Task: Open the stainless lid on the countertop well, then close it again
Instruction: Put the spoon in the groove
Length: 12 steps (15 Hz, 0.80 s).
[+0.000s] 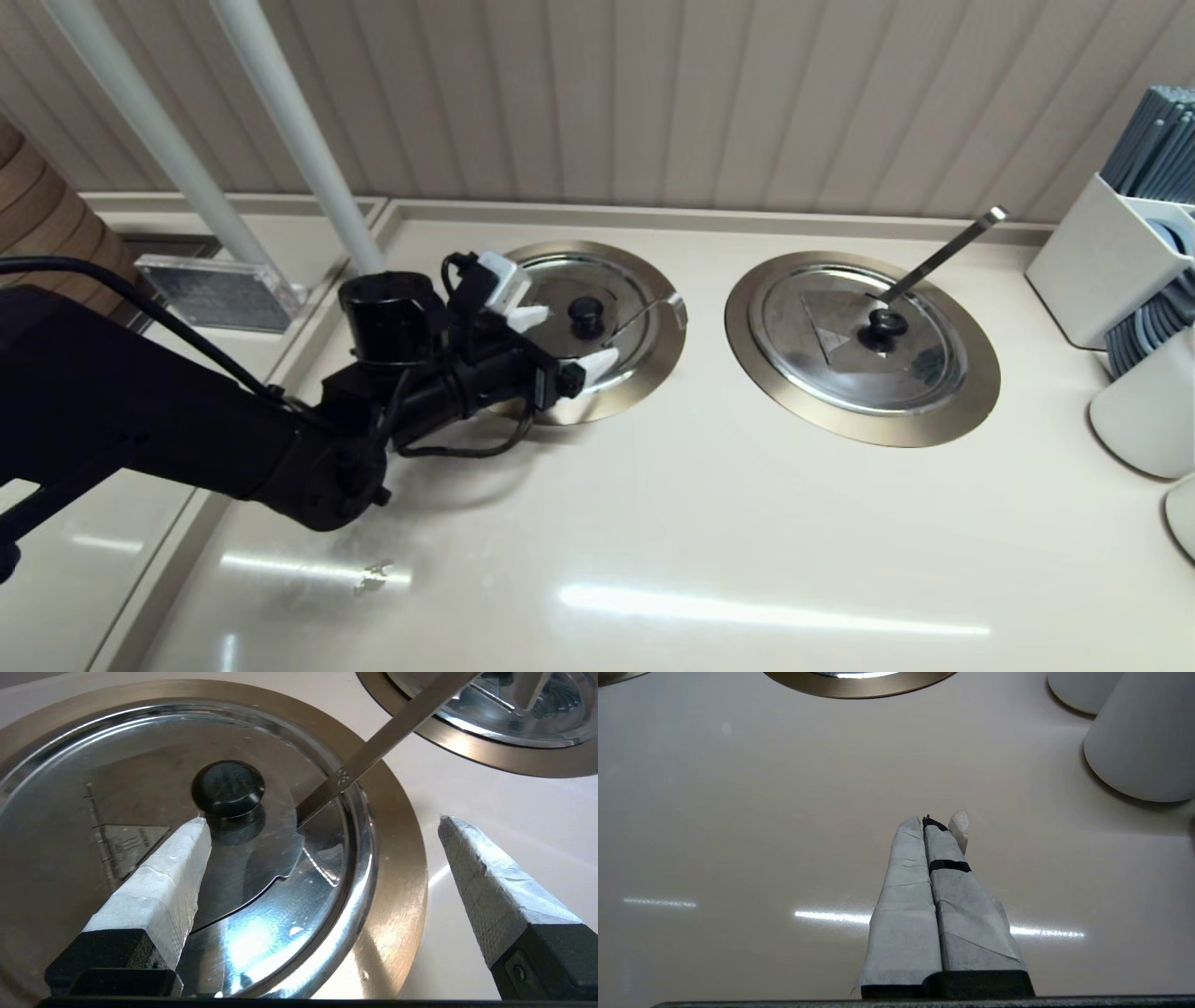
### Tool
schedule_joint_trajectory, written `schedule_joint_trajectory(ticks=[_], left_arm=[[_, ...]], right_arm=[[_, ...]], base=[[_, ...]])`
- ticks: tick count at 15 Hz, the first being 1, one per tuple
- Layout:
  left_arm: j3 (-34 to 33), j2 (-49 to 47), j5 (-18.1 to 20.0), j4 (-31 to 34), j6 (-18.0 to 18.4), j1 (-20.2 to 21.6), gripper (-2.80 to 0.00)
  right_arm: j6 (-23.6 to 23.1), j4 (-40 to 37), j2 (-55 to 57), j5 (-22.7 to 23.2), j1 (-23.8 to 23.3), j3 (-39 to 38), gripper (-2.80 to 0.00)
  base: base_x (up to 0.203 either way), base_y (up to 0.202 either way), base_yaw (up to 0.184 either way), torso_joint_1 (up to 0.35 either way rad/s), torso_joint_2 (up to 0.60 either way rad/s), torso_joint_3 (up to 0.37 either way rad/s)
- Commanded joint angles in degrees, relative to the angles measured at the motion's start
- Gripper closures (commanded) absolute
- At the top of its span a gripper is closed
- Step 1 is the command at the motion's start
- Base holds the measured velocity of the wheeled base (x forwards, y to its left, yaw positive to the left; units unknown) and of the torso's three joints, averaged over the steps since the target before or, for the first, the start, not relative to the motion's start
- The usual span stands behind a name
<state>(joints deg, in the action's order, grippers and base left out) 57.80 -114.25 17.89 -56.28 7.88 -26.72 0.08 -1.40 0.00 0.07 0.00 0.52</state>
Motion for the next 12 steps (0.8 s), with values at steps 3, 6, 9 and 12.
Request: schedule_joint_trajectory(ticks=[3, 6, 9, 12], left_arm=[[3.19, -4.33, -0.31, 0.69, 0.05, -1.88, -2.80], [8.03, -7.59, -0.51, 1.19, 0.01, -2.18, -2.80], [18.24, -11.14, -0.89, 5.27, -0.16, -2.19, -2.80], [32.10, -15.64, -1.72, 11.76, -0.21, -2.13, -2.80]], right_arm=[[0.01, 0.00, 0.09, 0.01, 0.00, 0.00, 0.00], [0.01, 0.00, 0.09, 0.01, 0.00, 0.00, 0.00], [0.01, 0.00, 0.09, 0.01, 0.00, 0.00, 0.00], [0.01, 0.00, 0.09, 0.01, 0.00, 0.00, 0.00]], base=[[0.000, 0.000, 0.000, 0.000, 0.00, 0.000], [0.000, 0.000, 0.000, 0.000, 0.00, 0.000], [0.000, 0.000, 0.000, 0.000, 0.00, 0.000], [0.000, 0.000, 0.000, 0.000, 0.00, 0.000]])
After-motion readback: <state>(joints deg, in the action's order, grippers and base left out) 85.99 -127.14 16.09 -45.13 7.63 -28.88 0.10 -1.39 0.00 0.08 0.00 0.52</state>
